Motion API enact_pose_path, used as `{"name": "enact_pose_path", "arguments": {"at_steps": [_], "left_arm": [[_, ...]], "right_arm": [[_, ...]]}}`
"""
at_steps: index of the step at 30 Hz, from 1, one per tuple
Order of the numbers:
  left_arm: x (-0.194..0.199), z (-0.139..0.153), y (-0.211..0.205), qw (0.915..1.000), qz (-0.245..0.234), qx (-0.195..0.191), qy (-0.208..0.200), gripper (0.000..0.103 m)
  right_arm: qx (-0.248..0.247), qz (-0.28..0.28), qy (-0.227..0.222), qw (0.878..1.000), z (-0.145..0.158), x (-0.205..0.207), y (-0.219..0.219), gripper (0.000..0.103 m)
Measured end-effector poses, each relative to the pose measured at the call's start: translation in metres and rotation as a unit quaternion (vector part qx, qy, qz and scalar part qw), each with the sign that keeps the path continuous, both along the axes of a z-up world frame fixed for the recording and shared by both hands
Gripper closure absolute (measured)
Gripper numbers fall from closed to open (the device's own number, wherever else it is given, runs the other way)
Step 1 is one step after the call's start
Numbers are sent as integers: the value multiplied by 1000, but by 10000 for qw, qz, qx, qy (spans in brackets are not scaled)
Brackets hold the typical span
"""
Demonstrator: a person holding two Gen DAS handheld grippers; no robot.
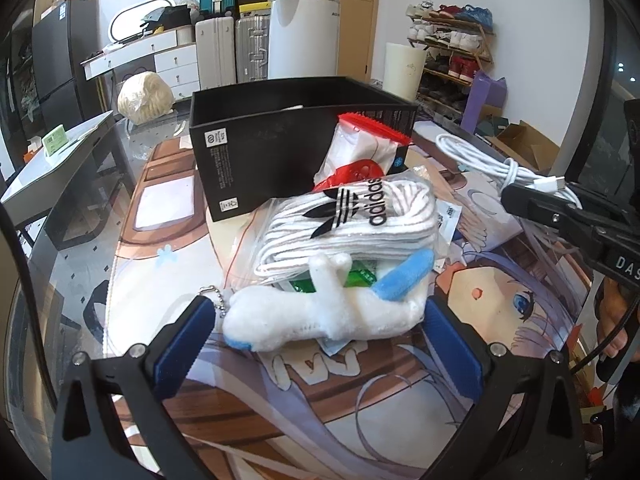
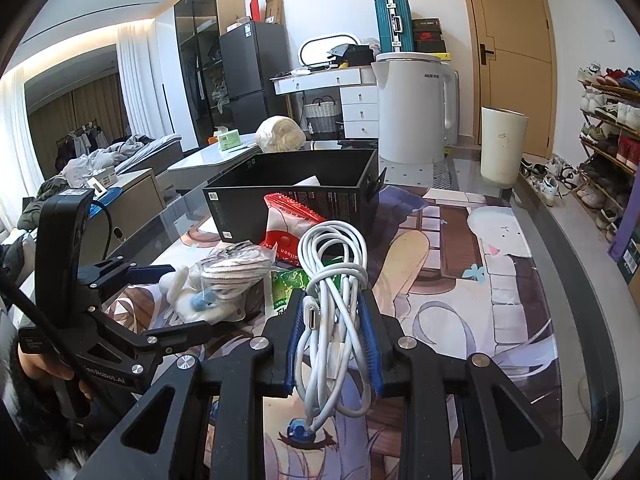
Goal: Organize soft objects
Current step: 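Grasp the white plush toy with the left gripper while the right holds the cable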
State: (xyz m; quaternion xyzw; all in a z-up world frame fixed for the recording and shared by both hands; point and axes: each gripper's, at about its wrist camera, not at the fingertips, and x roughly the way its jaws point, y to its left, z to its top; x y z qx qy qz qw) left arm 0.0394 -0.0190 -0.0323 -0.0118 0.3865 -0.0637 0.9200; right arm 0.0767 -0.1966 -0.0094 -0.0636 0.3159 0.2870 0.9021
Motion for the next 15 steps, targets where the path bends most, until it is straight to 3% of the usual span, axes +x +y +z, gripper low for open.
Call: {"name": "enact_pose_path", "arguments": {"at_steps": [3, 15], "left_arm": [[-2, 1, 0, 9999, -75, -45, -87, 9], [-11, 5, 4, 9995, -199, -141, -216, 10]], "right_arm": [[-4, 1, -8, 10000, 0, 0, 0, 77], [2, 3, -6, 10000, 0, -1, 0, 77]]}}
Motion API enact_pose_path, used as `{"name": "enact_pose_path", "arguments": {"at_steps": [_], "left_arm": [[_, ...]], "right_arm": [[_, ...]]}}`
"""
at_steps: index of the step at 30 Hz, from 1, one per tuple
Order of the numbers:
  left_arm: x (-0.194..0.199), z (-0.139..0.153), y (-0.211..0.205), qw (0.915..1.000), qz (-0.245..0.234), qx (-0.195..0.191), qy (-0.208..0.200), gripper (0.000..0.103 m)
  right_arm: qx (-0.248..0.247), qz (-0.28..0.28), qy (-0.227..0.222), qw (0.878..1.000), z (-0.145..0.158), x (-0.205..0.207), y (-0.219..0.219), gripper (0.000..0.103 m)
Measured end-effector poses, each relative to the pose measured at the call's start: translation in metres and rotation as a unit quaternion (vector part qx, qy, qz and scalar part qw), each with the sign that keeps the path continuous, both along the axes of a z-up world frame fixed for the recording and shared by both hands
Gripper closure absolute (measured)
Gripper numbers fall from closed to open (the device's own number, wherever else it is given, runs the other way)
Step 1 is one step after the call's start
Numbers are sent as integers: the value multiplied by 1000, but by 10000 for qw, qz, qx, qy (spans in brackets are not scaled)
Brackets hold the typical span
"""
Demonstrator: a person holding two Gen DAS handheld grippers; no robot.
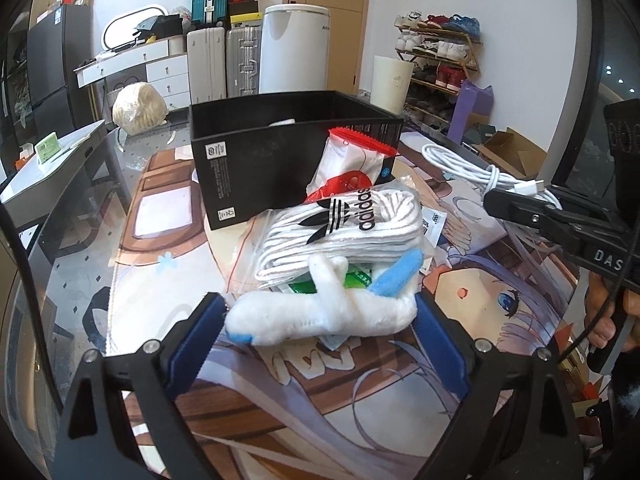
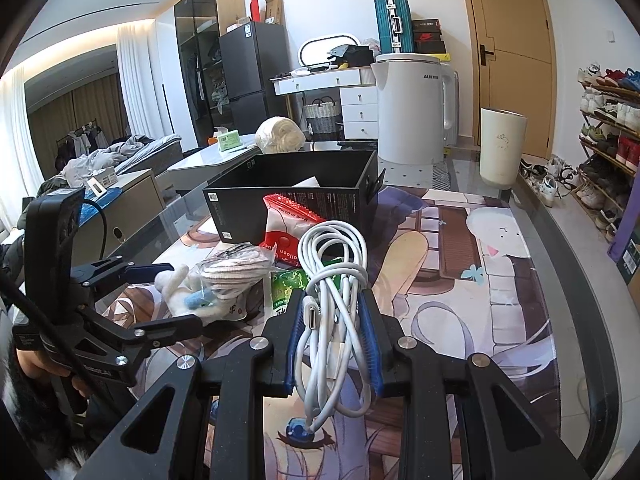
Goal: Organize soft objects
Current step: 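Grasp the white plush toy with the left gripper while the right holds the cable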
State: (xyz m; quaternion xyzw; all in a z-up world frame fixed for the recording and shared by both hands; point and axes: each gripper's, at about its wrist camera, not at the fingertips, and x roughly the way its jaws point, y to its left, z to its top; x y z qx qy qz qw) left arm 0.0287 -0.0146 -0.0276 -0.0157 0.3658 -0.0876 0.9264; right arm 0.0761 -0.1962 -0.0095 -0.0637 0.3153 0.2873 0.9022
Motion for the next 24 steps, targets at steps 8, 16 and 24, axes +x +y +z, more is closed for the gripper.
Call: {"name": "enact_pose_path", "arguments": {"at_steps": [8, 16, 24], "left_arm": [[-12, 12, 6, 9996, -98, -169, -210, 10], [-25, 23, 9, 9986, -271, -247, -375, 10], [-33, 37, 18, 9972, -192, -377, -611, 10]], "right_arm": [[-3, 15, -26, 10000, 2, -1, 0, 77], [42, 43, -78, 10000, 5, -3, -1, 77], [142, 96, -189, 9997, 13, -9, 0, 77]]}}
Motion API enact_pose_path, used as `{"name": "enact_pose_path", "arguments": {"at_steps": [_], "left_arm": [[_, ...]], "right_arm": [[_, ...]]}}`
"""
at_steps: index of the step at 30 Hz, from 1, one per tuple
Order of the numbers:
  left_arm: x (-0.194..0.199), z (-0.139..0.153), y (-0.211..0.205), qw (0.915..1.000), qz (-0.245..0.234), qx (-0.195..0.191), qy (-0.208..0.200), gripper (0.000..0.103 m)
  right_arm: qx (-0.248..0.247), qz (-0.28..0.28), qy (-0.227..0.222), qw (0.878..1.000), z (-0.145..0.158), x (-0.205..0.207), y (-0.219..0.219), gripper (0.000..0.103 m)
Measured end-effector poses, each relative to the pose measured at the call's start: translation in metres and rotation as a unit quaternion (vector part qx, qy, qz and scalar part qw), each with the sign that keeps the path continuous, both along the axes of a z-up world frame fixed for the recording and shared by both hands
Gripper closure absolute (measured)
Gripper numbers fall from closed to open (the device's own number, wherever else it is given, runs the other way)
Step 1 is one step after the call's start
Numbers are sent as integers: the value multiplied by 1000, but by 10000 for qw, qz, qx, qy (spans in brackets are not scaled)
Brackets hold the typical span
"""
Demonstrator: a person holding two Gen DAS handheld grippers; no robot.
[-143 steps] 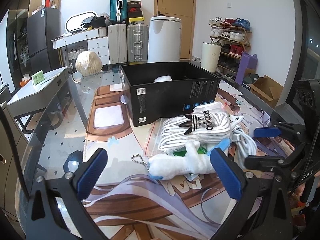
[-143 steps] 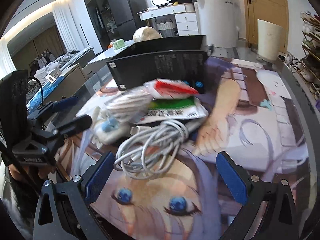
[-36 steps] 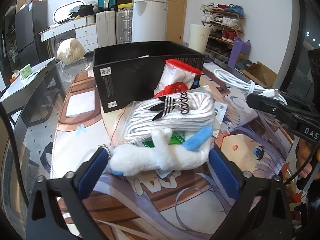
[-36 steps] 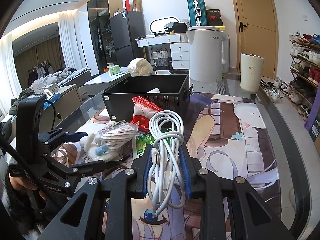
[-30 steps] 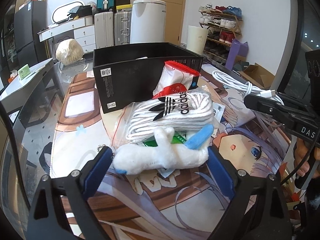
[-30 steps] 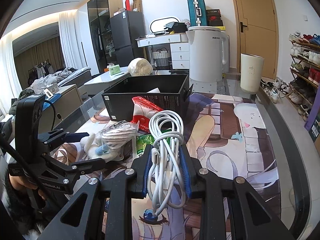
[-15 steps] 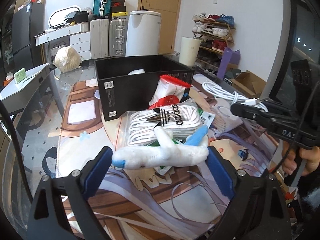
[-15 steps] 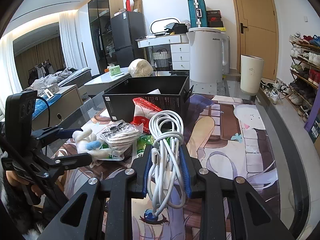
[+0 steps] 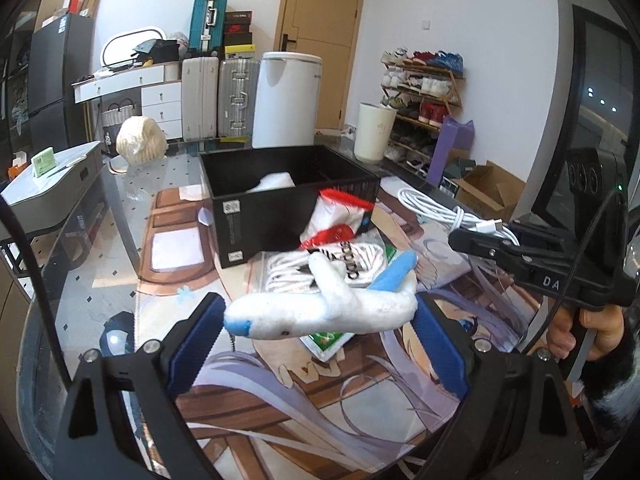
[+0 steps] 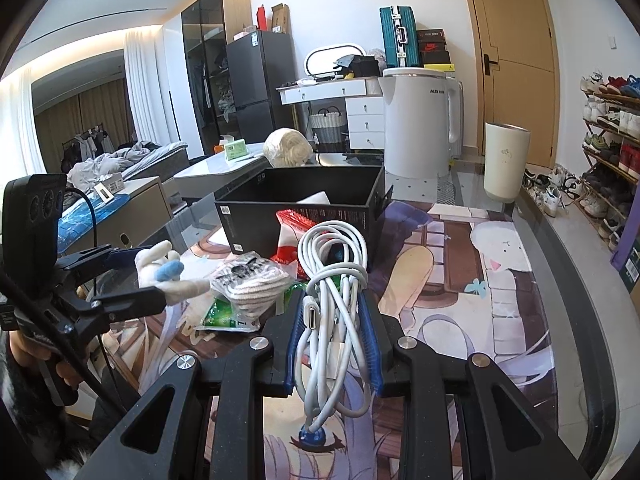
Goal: Organize soft objects
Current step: 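Carry the plush toy with the left gripper while the right carries the cable over the box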
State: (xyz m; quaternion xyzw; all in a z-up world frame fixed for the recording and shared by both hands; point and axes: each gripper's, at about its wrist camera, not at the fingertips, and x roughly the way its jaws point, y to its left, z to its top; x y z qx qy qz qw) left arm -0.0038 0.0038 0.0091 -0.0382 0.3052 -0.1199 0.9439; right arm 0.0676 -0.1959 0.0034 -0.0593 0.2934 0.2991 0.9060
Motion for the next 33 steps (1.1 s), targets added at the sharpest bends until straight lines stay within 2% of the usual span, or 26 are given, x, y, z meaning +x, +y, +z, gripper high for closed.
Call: {"name": "enact_pose_path", "arguments": {"at_steps": [15, 27, 33], "left_arm": [[17, 16, 25, 9978, 514, -357, -228, 10], [43, 36, 24, 9964, 594, -284, -538, 10], [63, 43, 26, 9962, 622, -245, -555, 10]], "right_arm": [[272, 302, -134, 9991, 20, 11, 13, 77], [559, 357, -131, 9977, 36, 47, 19, 77], [632, 371, -96, 9973, 40, 64, 23, 77]]}}
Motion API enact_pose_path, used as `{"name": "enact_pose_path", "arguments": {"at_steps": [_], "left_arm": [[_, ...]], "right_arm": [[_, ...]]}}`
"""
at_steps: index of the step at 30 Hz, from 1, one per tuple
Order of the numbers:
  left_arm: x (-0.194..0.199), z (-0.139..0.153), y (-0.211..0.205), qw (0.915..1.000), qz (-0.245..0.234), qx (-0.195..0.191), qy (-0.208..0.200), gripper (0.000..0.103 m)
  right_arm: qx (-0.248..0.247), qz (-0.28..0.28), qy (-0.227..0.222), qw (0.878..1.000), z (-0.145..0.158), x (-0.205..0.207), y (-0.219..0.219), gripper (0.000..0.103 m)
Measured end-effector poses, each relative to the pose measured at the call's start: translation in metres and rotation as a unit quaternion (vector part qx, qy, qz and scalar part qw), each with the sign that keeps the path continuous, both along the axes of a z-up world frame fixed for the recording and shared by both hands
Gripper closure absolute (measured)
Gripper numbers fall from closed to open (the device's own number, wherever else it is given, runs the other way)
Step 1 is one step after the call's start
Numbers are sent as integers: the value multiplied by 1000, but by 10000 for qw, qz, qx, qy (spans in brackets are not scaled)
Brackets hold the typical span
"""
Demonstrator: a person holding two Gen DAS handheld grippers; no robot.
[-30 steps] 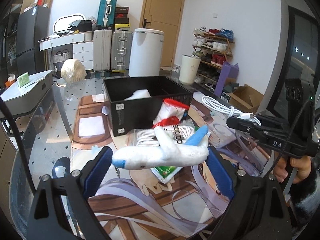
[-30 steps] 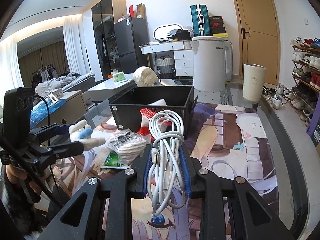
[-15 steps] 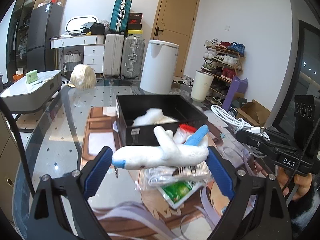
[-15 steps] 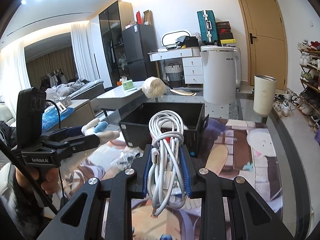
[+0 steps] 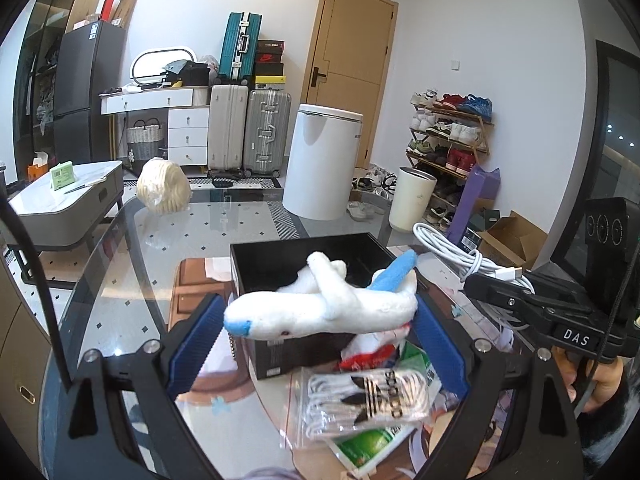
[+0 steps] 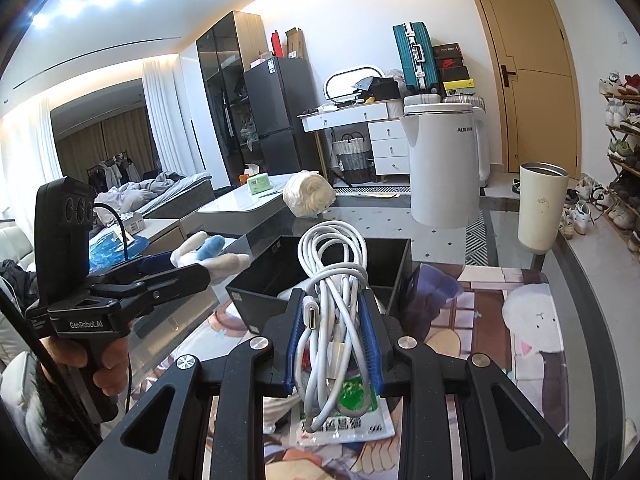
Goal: Organize soft objects
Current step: 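Carry the plush toy with the left gripper while the right carries the cable over the box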
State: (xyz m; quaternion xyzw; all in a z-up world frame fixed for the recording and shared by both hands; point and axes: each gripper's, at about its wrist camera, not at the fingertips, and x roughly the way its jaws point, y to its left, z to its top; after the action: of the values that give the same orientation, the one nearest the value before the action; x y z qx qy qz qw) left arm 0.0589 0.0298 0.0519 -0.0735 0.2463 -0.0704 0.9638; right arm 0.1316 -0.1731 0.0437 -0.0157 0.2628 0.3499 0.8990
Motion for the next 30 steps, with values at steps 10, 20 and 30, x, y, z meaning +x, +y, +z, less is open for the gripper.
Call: {"name": "enact_pose_path", "arguments": {"at_steps": [10, 20, 30], "left_arm": [[36, 4, 3, 10000, 13, -17, 16, 10], [68, -11, 5, 9996, 123, 28, 240, 10], [83, -24, 5, 9991, 156, 55, 387, 10]], "right_arm": [[-129, 21, 88, 9999, 3, 33, 15, 77], [-283, 51, 438, 9986, -12, 68, 38, 77], [-539, 61, 558, 9970, -27, 89, 55, 77]]}}
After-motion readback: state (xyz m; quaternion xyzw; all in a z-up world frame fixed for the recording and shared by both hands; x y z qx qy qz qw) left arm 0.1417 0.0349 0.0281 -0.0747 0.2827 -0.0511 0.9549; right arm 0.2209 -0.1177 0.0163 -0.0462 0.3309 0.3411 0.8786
